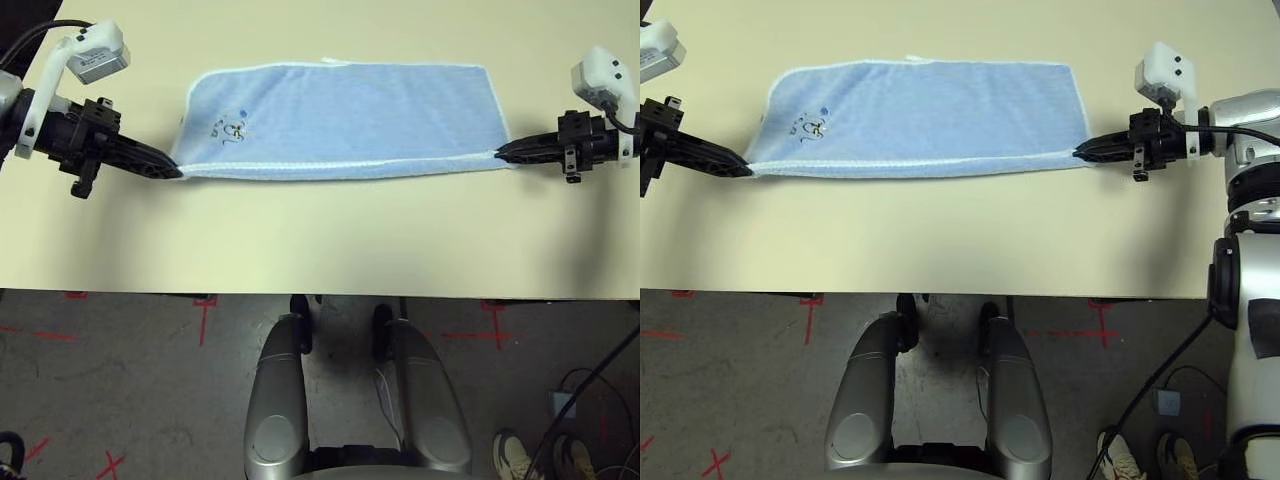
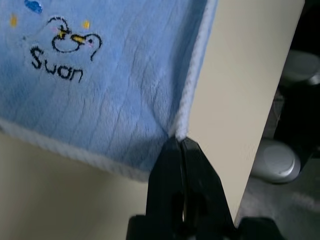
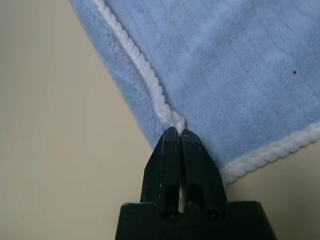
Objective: Fold the towel and set it aside.
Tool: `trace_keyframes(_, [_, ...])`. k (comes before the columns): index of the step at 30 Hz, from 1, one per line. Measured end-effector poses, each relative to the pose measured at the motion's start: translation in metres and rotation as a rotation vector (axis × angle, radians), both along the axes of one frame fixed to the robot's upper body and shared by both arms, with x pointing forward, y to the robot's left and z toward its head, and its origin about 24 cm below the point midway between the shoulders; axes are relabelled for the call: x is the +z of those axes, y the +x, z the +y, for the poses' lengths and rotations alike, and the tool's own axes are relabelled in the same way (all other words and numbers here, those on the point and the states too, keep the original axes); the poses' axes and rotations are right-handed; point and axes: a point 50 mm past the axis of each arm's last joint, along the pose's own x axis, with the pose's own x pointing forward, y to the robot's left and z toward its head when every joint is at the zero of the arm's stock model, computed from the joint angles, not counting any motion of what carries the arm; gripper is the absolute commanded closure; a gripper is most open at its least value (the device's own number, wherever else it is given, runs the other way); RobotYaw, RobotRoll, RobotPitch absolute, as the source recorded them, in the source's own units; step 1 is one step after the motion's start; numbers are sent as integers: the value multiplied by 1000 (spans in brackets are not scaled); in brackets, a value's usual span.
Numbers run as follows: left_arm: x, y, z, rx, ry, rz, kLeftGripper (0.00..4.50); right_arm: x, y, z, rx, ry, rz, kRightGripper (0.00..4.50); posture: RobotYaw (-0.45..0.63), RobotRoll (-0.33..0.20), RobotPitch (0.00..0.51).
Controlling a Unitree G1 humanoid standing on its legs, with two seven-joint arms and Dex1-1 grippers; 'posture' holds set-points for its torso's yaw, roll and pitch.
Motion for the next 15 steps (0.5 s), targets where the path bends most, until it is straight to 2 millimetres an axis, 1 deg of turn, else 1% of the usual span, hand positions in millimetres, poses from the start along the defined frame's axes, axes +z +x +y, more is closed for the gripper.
trace_keyframes(4, [-10,1,5,15,19,34,4481,-2,-5,0,25,-4,30,4500,36,0,399])
trace_keyframes(10, [-14,2,12,34,40,44,4481,-2,-10,3,66,3,53,4500,36,0,397])
trace_keyframes(12, [-11,4,12,34,47,25,4481,-2,-11,3,71,7,57,4500,34,0,398])
trace_keyframes(15, [-3,14,12,46,43,-28,4481,0,-10,2,66,19,50,4500,31,0,400])
